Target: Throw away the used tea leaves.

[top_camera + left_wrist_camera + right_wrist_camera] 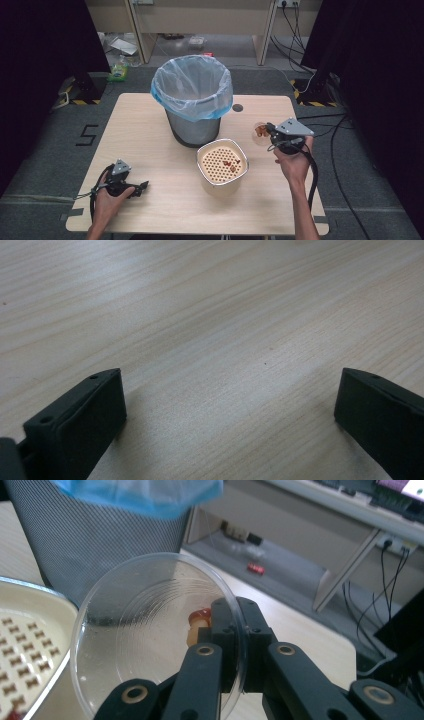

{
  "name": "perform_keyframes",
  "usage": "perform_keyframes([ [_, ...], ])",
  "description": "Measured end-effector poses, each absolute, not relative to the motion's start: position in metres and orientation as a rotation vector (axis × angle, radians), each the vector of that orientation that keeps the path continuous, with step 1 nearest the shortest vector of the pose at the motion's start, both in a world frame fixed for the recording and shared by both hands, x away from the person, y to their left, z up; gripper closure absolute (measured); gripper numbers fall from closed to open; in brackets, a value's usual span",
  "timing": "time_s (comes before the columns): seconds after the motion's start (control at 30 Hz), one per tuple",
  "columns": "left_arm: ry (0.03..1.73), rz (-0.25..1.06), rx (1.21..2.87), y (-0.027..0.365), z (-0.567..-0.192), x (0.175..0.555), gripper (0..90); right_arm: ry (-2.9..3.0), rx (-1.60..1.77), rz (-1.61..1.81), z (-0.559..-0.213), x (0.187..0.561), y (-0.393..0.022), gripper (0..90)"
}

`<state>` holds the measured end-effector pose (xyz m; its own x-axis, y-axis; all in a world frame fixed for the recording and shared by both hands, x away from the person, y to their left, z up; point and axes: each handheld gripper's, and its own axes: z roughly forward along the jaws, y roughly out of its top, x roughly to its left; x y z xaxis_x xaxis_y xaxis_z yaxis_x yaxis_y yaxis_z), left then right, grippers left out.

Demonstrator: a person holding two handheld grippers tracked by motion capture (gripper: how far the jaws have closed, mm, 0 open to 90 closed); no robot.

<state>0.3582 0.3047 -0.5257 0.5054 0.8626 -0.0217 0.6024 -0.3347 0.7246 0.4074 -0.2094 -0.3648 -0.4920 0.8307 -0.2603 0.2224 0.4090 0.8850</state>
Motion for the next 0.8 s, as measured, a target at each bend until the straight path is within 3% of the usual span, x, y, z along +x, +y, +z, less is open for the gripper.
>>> perform_keyframes([
  [0.8, 1.200, 0.491, 2.059, 0.305, -0.526, 0.356, 0.0, 1.722, 0.351, 0.867, -0.353, 0.378, -0.130, 88.2],
])
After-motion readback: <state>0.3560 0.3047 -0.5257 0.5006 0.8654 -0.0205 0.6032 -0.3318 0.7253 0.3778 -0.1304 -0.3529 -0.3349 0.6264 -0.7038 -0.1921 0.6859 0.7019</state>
